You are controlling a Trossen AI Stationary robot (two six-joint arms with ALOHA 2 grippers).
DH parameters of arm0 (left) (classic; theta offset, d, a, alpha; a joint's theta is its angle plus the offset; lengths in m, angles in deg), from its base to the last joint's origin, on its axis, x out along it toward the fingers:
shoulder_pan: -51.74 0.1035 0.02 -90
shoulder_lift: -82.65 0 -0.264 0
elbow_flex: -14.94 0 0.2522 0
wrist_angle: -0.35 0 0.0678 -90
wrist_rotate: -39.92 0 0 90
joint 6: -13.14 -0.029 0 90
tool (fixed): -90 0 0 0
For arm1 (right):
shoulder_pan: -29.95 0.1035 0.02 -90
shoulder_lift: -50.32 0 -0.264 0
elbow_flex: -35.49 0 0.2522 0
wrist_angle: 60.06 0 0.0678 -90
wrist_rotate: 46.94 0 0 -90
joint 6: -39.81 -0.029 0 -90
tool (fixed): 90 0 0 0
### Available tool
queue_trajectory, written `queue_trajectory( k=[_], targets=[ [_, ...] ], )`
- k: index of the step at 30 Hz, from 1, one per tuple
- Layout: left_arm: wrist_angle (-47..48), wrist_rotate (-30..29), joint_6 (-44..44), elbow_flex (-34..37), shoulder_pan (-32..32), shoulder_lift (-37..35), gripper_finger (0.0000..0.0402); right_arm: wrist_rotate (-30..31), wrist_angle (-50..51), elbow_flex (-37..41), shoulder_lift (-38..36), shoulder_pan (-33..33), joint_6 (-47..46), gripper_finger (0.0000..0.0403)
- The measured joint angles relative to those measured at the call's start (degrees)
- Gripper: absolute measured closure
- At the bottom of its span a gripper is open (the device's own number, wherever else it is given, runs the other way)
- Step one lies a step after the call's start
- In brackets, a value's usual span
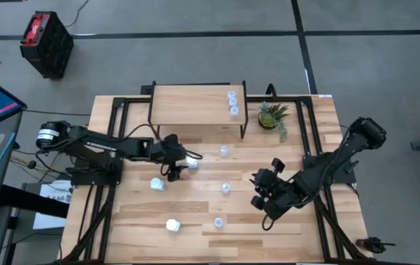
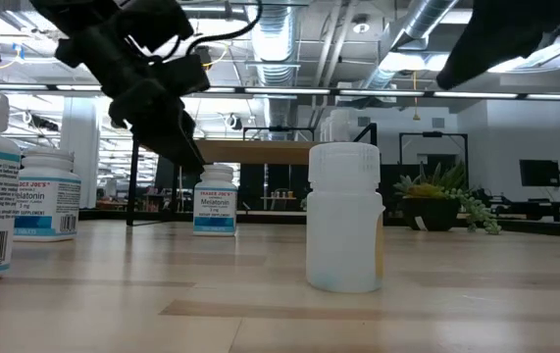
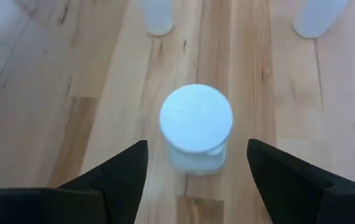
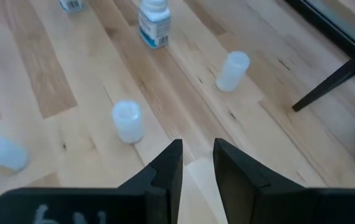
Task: Pick and place medicine bottles onto shelf by color
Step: Put the white pill bottle on the shelf
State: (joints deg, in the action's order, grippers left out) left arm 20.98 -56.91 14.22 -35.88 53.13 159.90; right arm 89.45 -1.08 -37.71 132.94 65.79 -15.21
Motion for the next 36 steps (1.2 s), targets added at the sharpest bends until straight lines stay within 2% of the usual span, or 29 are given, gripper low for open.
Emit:
queue_trajectory(
  k=[8,12,15,18,24,29,36],
  targets=[
    [0.3,0.0,-1.1,-4.2,0.0,7.6,0.0110,-0.4,-3.1,0.0,3.0,0.0,-0.4,0.0291],
    [0.4,0.0,-1.9,-6.4,0.0,10.8,0.0112,-0.3,-5.0,0.0,2.7,0.0,0.2,0.0291],
    [2.3,-0.3,-2.4,-8.4,0.0,12.1,0.0128,-0.1,-5.5,0.0,2.3,0.0,0.9,0.0291],
    [7.3,-2.0,-2.4,-10.4,0.0,12.0,0.0163,-0.2,-5.4,0.0,2.4,0.0,0.9,0.0291],
    [19.4,-2.8,-2.3,-16.3,0.0,11.2,0.0267,-0.4,-5.3,0.0,2.4,0.0,1.3,0.0292],
    [31.0,0.7,-4.7,-24.8,0.0,10.3,0.0270,-0.4,-5.2,0.0,2.4,0.0,1.5,0.0292],
    [47.6,0.5,-10.8,-39.6,1.5,7.0,0.0267,-0.6,-5.5,0.0,2.5,0.0,1.5,0.0292]
  ],
)
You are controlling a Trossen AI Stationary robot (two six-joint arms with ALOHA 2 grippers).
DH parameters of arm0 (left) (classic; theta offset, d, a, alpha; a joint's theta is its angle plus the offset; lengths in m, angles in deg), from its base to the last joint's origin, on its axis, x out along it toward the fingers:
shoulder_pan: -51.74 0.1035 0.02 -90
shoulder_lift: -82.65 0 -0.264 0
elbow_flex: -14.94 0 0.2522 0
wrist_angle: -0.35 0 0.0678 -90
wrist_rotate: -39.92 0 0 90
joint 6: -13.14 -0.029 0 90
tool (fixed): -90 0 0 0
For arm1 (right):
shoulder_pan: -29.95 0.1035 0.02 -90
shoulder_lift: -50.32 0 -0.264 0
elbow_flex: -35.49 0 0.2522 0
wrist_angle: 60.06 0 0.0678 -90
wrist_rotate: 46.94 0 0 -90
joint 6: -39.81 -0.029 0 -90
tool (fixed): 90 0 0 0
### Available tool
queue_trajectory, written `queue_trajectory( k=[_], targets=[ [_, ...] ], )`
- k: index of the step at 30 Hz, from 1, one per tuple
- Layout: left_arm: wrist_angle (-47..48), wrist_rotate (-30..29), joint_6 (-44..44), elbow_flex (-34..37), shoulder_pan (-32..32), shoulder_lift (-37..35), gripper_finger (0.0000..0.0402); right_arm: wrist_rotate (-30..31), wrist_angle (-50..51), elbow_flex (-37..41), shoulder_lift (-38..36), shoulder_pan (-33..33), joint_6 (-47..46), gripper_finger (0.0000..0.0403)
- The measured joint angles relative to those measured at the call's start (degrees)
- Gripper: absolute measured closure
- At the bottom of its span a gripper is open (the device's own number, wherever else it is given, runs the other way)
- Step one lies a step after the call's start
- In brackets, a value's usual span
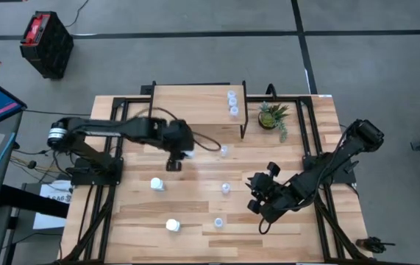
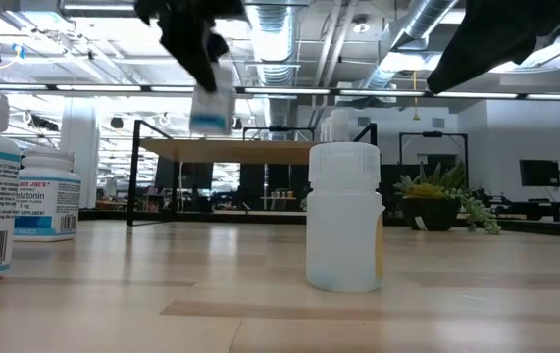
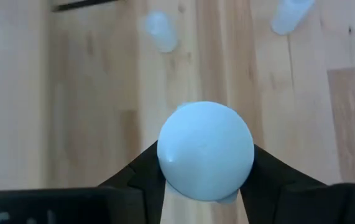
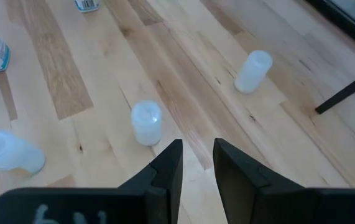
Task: Pick and place medicine bottles onto shelf by color
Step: Put the white pill bottle on the shelf
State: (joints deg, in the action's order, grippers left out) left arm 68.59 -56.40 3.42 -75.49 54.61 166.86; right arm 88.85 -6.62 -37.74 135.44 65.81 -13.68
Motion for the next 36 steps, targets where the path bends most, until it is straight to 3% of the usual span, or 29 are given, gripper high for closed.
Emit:
queue_trajectory(
  k=[5,10,18,22,25,36],
  targets=[
    [5.7,0.0,-4.6,-4.8,5.6,-5.1,0.0267,0.0,-0.3,0.0,0.0,0.0,0.0,0.0292],
    [4.3,0.6,-10.8,-5.2,17.0,-10.1,0.0268,0.0,-0.2,0.0,0.0,0.0,0.0,0.0292],
    [0.6,10.4,-18.9,-5.2,40.6,-7.7,0.0264,0.0,-0.6,0.0,0.0,0.0,0.0,0.0292],
    [-2.3,19.1,-20.5,-5.2,48.5,-4.3,0.0266,0.0,-1.1,0.0,0.0,0.0,0.0,0.0292],
    [-2.3,22.0,-23.5,-5.2,50.9,-1.8,0.0263,0.0,-1.1,0.0,0.0,0.0,0.0,0.0292],
    [-2.4,20.0,-33.9,-5.1,51.2,3.1,0.0257,-0.6,-1.1,0.0,0.0,0.0,0.0,0.0292]
  ],
)
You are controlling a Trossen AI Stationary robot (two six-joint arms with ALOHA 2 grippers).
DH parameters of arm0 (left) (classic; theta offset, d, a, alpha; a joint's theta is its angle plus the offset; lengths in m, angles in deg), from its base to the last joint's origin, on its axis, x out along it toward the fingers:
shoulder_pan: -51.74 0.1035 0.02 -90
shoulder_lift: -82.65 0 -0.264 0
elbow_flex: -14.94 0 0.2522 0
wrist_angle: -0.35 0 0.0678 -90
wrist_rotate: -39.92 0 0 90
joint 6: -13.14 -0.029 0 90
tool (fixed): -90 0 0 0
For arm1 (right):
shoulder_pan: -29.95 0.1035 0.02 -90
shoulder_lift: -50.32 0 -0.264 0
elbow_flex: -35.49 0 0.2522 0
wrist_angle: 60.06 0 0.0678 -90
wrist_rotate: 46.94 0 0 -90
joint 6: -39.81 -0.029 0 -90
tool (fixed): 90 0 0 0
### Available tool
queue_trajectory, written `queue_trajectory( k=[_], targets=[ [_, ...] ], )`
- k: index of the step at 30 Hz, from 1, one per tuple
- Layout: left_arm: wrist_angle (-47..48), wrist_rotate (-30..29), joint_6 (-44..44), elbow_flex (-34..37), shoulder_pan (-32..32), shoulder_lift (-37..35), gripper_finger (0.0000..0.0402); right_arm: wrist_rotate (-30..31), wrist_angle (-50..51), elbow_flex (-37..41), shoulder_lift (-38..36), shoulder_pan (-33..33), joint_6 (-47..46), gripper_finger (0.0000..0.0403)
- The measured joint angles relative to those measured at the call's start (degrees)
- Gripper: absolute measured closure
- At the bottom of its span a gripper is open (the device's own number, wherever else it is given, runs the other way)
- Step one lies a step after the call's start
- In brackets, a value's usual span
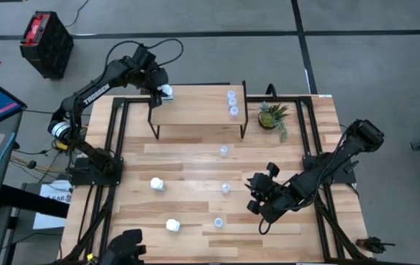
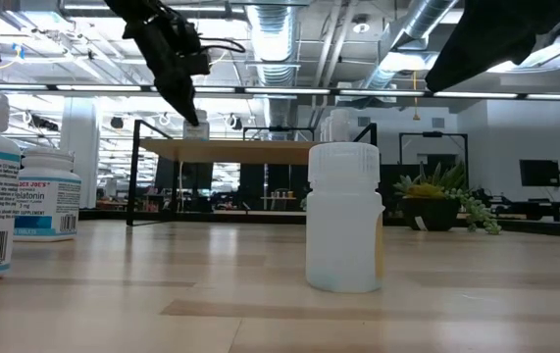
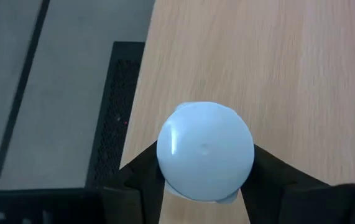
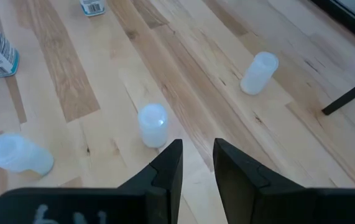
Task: Pick and place medicine bottles onto shelf by color
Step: Put the white pill bottle on the shelf, then put the white pill bottle on the shelf aligned with the other white pill bottle
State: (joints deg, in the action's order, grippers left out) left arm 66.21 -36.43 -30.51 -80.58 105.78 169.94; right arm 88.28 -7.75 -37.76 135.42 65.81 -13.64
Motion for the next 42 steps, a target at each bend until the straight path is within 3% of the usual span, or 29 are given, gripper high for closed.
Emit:
queue_trajectory(
  k=[23,31,37,42],
  targets=[
    [-2.4,-1.7,1.2,-0.1,-0.6,0.0,0.0145,-0.4,0.0,0.0,0.0,0.0,0.0,0.0291],
    [-0.8,-2.8,3.8,-7.4,-3.7,-0.1,0.0127,-0.5,0.0,0.0,0.0,0.0,0.0,0.0291],
    [9.6,-2.7,9.2,-15.0,-8.0,-0.1,0.0127,-0.5,0.0,0.0,0.0,0.0,0.0,0.0291],
    [23.5,1.3,17.6,-17.4,-13.7,-0.1,0.0127,-0.5,0.1,0.0,0.0,0.0,0.1,0.0291]
  ],
)
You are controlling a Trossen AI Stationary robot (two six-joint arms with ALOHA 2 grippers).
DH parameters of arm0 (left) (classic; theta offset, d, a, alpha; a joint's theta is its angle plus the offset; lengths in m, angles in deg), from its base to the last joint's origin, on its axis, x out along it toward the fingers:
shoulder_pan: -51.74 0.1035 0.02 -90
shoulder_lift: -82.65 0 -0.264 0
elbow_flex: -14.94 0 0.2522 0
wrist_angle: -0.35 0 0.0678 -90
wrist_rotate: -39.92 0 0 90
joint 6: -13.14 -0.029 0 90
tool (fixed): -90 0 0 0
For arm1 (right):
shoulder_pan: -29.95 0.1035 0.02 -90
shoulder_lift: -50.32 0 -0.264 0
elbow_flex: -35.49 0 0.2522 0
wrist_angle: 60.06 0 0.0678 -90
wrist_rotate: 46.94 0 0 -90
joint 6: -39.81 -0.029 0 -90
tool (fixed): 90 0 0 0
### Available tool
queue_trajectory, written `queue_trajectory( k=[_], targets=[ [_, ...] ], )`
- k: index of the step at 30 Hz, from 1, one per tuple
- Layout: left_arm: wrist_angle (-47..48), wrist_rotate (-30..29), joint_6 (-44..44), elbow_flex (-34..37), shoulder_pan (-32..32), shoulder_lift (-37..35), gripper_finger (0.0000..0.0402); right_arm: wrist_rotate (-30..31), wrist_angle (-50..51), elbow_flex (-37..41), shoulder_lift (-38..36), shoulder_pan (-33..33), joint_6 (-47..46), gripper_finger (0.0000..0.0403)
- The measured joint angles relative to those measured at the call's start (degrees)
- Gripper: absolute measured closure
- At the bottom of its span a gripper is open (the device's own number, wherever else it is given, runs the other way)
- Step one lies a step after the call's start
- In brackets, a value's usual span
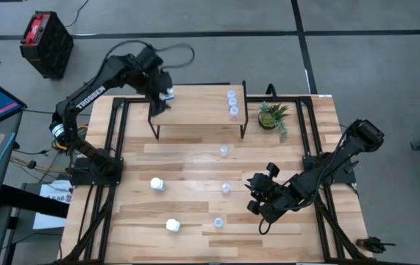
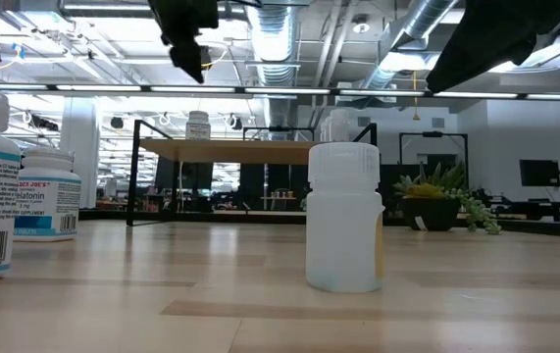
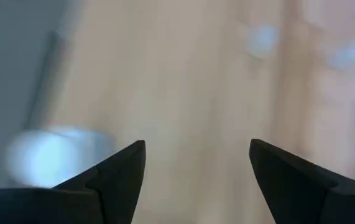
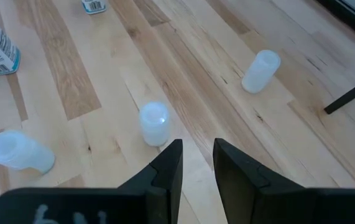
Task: Pick and place medicine bottles onto shelf by color
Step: Put the white pill bottle on the shelf aligned with the other white pill bottle
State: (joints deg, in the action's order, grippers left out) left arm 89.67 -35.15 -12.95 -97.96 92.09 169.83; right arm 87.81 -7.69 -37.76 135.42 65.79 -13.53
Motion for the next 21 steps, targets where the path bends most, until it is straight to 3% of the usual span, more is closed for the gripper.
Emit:
queue_trajectory(
  k=[6,15,21],
  targets=[
    [14.9,1.6,7.2,0.0,-8.9,0.0,0.0127,0.0,0.0,0.0,0.0,0.0,0.0,0.0291],
    [14.4,1.1,19.0,1.6,-23.8,-4.4,0.0127,0.0,-0.1,0.0,0.0,0.0,-0.1,0.0291],
    [13.9,-1.5,26.9,9.2,-33.3,-11.5,0.0127,0.0,-0.4,0.0,0.0,0.0,-0.1,0.0291]
  ],
)
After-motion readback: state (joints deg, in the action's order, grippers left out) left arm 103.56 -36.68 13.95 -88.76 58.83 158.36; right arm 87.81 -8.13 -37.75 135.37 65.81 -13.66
